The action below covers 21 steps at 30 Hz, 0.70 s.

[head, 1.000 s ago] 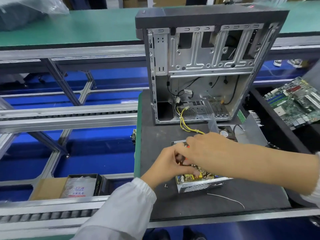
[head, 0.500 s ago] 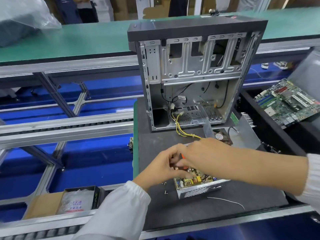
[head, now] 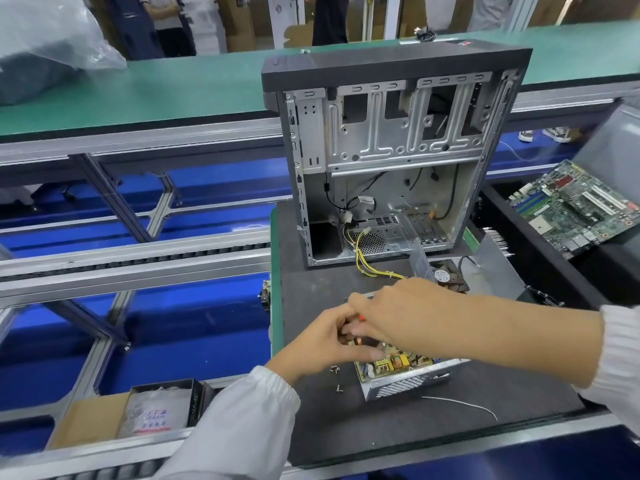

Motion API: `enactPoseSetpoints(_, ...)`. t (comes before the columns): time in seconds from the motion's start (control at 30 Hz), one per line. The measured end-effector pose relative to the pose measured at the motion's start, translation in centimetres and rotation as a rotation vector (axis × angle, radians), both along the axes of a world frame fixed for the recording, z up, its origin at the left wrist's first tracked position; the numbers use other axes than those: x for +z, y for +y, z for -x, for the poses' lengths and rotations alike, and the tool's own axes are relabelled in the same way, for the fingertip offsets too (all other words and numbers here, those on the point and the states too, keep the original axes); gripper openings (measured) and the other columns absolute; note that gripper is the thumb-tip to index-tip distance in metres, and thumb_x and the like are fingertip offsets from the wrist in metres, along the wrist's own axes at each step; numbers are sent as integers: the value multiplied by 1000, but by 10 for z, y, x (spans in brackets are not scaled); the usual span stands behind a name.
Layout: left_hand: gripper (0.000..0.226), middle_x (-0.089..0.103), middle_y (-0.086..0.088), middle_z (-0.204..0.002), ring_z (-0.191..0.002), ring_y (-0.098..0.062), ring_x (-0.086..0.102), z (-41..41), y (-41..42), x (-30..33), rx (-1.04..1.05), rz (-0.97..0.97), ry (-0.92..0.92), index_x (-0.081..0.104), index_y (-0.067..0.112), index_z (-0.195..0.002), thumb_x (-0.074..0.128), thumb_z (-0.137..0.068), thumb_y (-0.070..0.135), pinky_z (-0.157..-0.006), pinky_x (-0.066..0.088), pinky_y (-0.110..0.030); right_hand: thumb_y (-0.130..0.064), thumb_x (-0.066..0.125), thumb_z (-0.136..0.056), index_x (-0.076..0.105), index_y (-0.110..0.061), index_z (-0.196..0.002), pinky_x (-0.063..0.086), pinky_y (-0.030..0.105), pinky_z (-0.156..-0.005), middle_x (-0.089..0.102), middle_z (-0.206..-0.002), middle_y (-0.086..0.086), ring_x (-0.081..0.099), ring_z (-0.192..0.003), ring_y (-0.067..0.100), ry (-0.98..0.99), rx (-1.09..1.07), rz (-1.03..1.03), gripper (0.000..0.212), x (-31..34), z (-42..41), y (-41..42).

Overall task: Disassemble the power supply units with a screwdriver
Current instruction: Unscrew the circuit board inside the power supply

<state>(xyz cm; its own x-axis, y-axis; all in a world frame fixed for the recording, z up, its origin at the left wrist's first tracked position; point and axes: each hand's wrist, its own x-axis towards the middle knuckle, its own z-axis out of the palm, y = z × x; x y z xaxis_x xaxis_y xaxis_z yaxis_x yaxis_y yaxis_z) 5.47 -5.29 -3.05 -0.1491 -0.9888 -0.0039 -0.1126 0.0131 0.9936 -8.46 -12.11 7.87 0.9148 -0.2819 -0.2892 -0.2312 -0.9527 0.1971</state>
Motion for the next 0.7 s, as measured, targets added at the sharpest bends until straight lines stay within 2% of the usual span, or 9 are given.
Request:
enactPoseSetpoints(0.07, 25, 45, 10, -67, -68, -14, 40, -3, 1, 3, -28, -24, -2, 64, 39, -77, 76, -81, 18, -73, 36, -29, -29, 42, -100, 34, -19, -120, 48, 42, -65, 43, -94, 5, 60, -88, 32, 89, 21, -136, 23, 7, 1, -1)
enactPoseSetpoints(0.13, 29, 53, 9, -70, -67, -9, 43, -3, -1, 1, -30, -12, 15, 69, 38, -78, 76, -81, 10, -69, 39, -23, -17, 49, -96, 34, -23, -129, 52, 47, -73, 32, -92, -1, 57, -87, 29, 225, 11, -242, 37, 16, -1, -4)
enactPoseSetpoints(0.23, 25, 48, -8, -71, -68, -21, 36, 4, -6, 5, 6, 3, -25, 70, 33, -78, 83, -74, 11, -64, 31, -32, -41, 52, -96, 37, -22, -121, 49, 43, -71, 43, -96, 0, 54, -88, 24, 217, -120, -348, 35, 24, -2, -6)
enactPoseSetpoints(0.3, 20, 52, -5, -71, -69, -20, 41, 9, -8, 4, 16, 9, -44, 69, 18, -82, 86, -70, 15, -67, 33, -33, -61, 44, -91, 40, -18, -110, 41, 34, -60, 51, -92, 4, 55, -82, 24, 171, -220, -228, 47, 27, -2, -2)
enactPoseSetpoints(0.33, 22, 59, 3, -73, -70, -13, 50, 12, -8, 2, 12, 11, -38, 69, 18, -82, 86, -69, 13, -70, 39, -29, -60, 40, -93, 45, -18, -110, 39, 32, -60, 55, -95, 5, 58, -85, 25, 183, -223, -108, 46, 25, -3, 2)
enactPoseSetpoints(0.43, 38, 67, 24, -72, -73, 11, 58, 19, -10, 1, 23, 22, -44, 68, 36, -76, 85, -69, 3, -72, 42, -9, -34, 38, -103, 50, -18, -120, 40, 35, -65, 57, -108, 5, 60, -100, 28, 193, -57, 160, 27, 10, -6, 9)
enactPoseSetpoints(0.5, 38, 62, 25, -69, -69, 11, 55, 14, -9, 5, 14, 0, -10, 64, 32, -78, 80, -73, -2, -68, 40, -6, -26, 44, -101, 44, -15, -124, 36, 34, -62, 53, -112, 7, 59, -101, 28, 142, -83, 121, 26, 8, -4, 9)
enactPoseSetpoints(0.63, 29, 66, 13, -89, -85, 0, 59, -3, -6, 11, -57, -38, 62, 73, 31, -93, 70, -86, 3, -79, 44, -13, -2, 59, -83, 41, -20, -123, 23, 24, -52, 36, -108, 3, 45, -97, 21, 28, 33, -59, 47, 8, 5, 2)
enactPoseSetpoints(0.7, 28, 63, 12, -82, -75, -3, 53, -4, -8, 9, -77, -16, 32, 74, 30, -89, 72, -84, 3, -72, 42, -14, -7, 62, -84, 42, -22, -117, 23, 23, -50, 32, -101, -2, 44, -92, 19, 19, 43, -144, 42, 10, 6, -3)
